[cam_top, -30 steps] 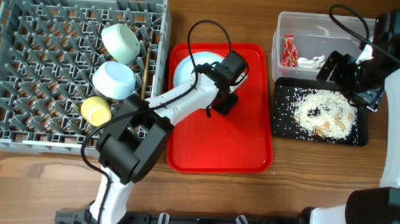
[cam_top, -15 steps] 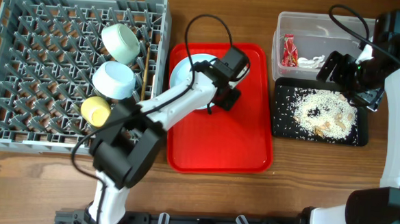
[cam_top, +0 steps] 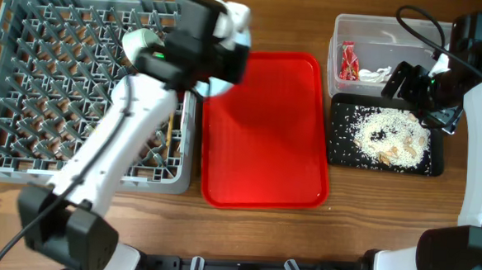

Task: Sort waste into correct bins and load items into the dishwasher rack
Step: 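Lift the light-blue plate and stand it upright in the rack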

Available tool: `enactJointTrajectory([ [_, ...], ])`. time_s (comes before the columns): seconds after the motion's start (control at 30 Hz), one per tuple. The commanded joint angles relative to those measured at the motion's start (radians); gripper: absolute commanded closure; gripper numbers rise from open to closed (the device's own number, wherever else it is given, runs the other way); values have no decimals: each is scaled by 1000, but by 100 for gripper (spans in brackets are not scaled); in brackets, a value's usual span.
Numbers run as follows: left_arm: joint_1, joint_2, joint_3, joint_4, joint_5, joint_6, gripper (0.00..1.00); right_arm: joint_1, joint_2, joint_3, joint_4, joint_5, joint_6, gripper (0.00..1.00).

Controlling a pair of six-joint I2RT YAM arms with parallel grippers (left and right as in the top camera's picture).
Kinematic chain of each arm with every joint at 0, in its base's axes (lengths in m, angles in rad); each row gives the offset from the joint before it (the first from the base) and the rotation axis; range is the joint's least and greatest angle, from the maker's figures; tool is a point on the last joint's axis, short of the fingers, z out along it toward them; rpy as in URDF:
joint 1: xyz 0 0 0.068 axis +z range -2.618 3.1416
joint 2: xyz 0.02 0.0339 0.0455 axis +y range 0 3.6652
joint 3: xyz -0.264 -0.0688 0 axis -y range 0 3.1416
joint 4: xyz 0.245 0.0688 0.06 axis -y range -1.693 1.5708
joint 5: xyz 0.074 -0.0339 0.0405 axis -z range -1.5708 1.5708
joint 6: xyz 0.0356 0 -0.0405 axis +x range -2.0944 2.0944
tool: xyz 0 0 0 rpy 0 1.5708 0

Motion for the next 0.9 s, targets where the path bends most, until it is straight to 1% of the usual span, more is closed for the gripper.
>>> enactJointTrajectory([
  [0.0, 143, -27, 23, 8, 323, -14, 96, 0, -2, 11, -2, -1, -2, 1],
  [0.1, 255, -15, 22, 8, 455, -14, 96, 0, -2, 11, -4, -1, -3, 0],
  [0.2, 321, 9, 22, 8, 563, -14, 96, 0, -2, 11, -4, -1, -2, 0],
  [0.3, 364, 37, 22, 8, 628, -13, 96, 0, -2, 11, -4, -1, -2, 0],
  [0.43, 389, 85, 22, 8, 634, -2, 96, 0, -2, 11, -4, -2, -2, 0],
  [0.57, 424, 135, 22, 8, 608, -2, 96, 0, -2, 11, -4, -1, -2, 0],
  [0.63, 443, 164, 22, 5, 552, -3, 96, 0, -2, 11, -4, -2, -2, 0],
  [0.73, 451, 180, 22, -16, 504, -2, 83, 0, -2, 11, -4, -2, -2, 0],
  [0.77, 454, 180, 22, -15, 491, -2, 62, 0, -2, 11, -4, -2, -2, 0],
  [0.8, 454, 180, 23, -9, 491, -3, 32, 0, -2, 11, -4, -2, -2, 0],
  [0.83, 455, 177, 23, -3, 491, -3, 10, 0, -2, 11, -4, -2, -2, 0],
  [0.87, 456, 173, 23, -3, 491, -3, 0, 0, -2, 11, -4, -2, -2, 0],
])
